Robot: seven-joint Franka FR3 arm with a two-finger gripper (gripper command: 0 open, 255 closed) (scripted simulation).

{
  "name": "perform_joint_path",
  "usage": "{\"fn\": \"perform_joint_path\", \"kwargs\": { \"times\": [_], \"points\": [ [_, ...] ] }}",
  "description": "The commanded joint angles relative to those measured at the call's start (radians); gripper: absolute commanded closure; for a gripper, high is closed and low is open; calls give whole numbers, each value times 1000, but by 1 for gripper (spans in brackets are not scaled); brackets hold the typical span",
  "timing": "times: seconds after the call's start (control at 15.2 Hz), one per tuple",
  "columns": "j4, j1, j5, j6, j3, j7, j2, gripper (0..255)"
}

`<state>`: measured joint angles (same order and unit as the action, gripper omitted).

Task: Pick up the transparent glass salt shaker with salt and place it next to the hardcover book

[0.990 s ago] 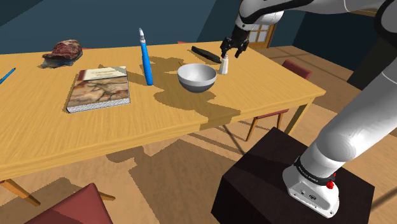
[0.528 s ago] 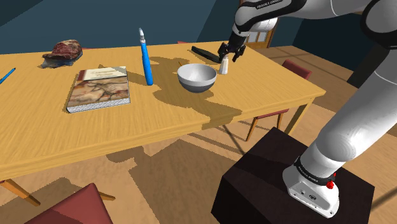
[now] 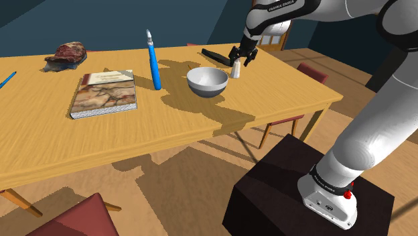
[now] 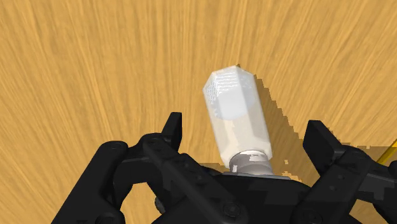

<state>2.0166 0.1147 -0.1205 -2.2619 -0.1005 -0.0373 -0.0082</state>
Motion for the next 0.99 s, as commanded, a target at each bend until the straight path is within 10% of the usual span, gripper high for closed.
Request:
{"fn": "perform_joint_path", "kwargs": {
  "times": [0.0,0.92],
  "points": [
    [0,0,0,0,0,0,0,255],
    [-49,1,8,65,0,-9,-16,255]
  ]
}}
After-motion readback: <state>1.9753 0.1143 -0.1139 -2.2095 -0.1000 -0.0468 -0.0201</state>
